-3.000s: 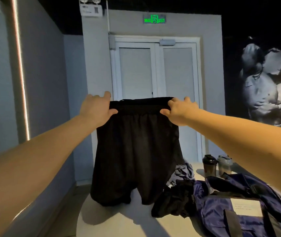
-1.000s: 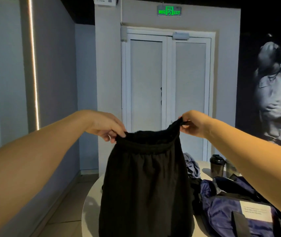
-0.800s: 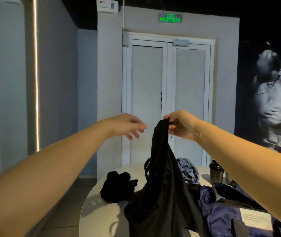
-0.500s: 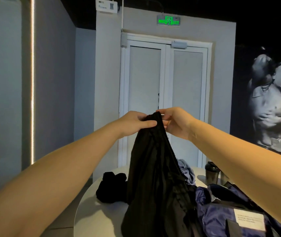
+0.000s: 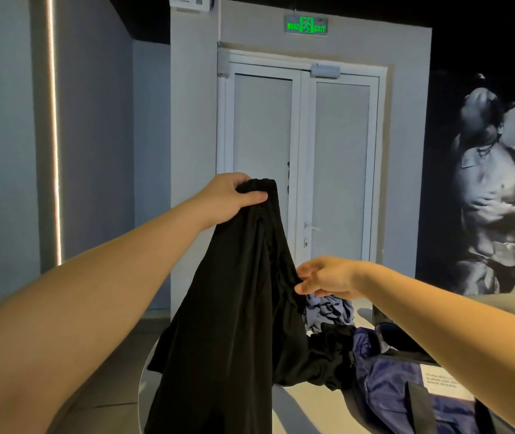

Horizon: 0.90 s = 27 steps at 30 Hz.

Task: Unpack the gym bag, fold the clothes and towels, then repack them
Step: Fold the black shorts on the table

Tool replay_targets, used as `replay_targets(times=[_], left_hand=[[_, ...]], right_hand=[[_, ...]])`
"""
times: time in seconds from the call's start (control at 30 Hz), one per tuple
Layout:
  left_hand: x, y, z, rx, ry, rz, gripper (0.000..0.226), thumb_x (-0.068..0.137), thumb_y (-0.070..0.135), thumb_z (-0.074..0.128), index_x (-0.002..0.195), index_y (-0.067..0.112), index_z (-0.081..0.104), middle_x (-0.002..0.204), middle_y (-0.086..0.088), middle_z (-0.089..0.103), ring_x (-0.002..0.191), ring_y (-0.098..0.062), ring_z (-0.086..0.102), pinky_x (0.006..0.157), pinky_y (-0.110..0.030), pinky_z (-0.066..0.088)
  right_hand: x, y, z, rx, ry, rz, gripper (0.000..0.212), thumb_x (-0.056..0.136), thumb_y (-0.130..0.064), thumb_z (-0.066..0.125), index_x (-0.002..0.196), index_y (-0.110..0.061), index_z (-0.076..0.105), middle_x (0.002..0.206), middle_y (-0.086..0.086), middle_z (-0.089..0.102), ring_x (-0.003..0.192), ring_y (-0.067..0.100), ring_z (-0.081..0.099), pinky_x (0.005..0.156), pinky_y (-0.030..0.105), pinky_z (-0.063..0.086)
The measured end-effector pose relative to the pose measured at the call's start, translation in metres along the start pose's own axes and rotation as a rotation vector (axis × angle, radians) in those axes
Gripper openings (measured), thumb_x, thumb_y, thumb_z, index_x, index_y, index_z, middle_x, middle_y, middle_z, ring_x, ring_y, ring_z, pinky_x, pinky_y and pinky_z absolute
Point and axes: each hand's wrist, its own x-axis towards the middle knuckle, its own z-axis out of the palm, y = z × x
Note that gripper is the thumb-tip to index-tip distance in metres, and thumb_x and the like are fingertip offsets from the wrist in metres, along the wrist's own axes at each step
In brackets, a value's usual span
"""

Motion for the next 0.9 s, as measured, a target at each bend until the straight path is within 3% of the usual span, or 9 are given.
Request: replay_targets(times=[0.07,0.13,0.23,0.37,0.57,0.63,0.77,0.9], left_hand=[[-0.003,0.005,-0.006,-0.011,0.009,0.008,0.026,0.087,0.039,0.078,0.106,0.022,0.073,0.104,0.003,0.075,0.095,-0.013,0.073,0.088,-0.030,0.059],[-0.005,0.010,-0.013,-0.018,0.029,0.014,0.030,0.089,0.037,0.077,0.110,0.017,0.073,0.106,0.000,0.075,0.097,-0.015,0.073,0.087,-0.028,0.060],[-0.010,0.014,-0.023,-0.008,0.060,0.022,0.032,0.090,0.037,0.076,0.113,0.015,0.072,0.106,0.000,0.075,0.093,-0.013,0.073,0.075,-0.017,0.059],[-0.019,0.013,-0.040,0.107,0.088,-0.001,0.033,0.087,0.041,0.078,0.110,0.019,0.070,0.102,0.006,0.072,0.091,-0.008,0.070,0.064,-0.013,0.052],[-0.041,-0.007,-0.063,0.312,0.064,-0.111,0.050,0.085,0.055,0.074,0.120,0.020,0.067,0.114,0.004,0.066,0.101,-0.012,0.063,0.082,-0.026,0.048],[-0.047,-0.010,-0.063,0.288,0.074,-0.128,0.045,0.087,0.054,0.072,0.118,0.021,0.068,0.113,0.005,0.067,0.102,-0.014,0.064,0.084,-0.027,0.049],[-0.063,-0.007,-0.060,0.199,0.094,-0.132,0.028,0.091,0.044,0.071,0.104,0.020,0.071,0.104,0.000,0.071,0.097,-0.017,0.068,0.074,-0.026,0.049],[-0.078,-0.006,-0.058,0.254,0.150,-0.091,0.023,0.092,0.039,0.068,0.103,0.019,0.069,0.102,-0.002,0.070,0.096,-0.020,0.067,0.082,-0.033,0.053]], right_hand=[[0.000,0.002,0.001,0.087,-0.035,-0.014,0.074,0.092,-0.020,0.073,0.155,-0.016,0.034,0.159,0.000,0.037,0.142,0.025,0.042,0.119,0.042,0.035],[0.001,0.001,0.002,0.197,-0.101,-0.040,0.074,0.087,-0.021,0.076,0.152,-0.013,0.041,0.154,0.000,0.046,0.137,0.023,0.049,0.117,0.041,0.038],[-0.004,-0.007,0.002,0.175,-0.171,-0.091,0.042,0.092,-0.018,0.070,0.131,-0.007,0.063,0.129,0.006,0.069,0.122,0.023,0.063,0.113,0.041,0.043],[-0.016,-0.011,-0.017,0.196,-0.191,-0.072,0.032,0.097,-0.011,0.064,0.126,0.002,0.064,0.126,0.016,0.069,0.120,0.030,0.065,0.108,0.044,0.047],[-0.039,-0.010,-0.048,0.182,0.121,-0.096,0.026,0.093,-0.015,0.071,0.117,-0.005,0.069,0.115,0.010,0.074,0.114,0.026,0.068,0.106,0.045,0.050],[-0.048,-0.013,-0.049,0.227,0.168,-0.120,0.024,0.093,-0.013,0.070,0.115,-0.003,0.068,0.114,0.012,0.074,0.111,0.028,0.069,0.104,0.043,0.052],[-0.065,-0.019,-0.046,0.262,0.253,-0.174,0.020,0.092,-0.007,0.069,0.112,-0.002,0.068,0.112,0.018,0.073,0.104,0.030,0.072,0.097,0.040,0.055],[-0.085,-0.024,-0.046,0.230,0.241,-0.168,0.024,0.094,-0.005,0.063,0.117,-0.002,0.065,0.112,0.019,0.072,0.107,0.033,0.070,0.091,0.039,0.056]])
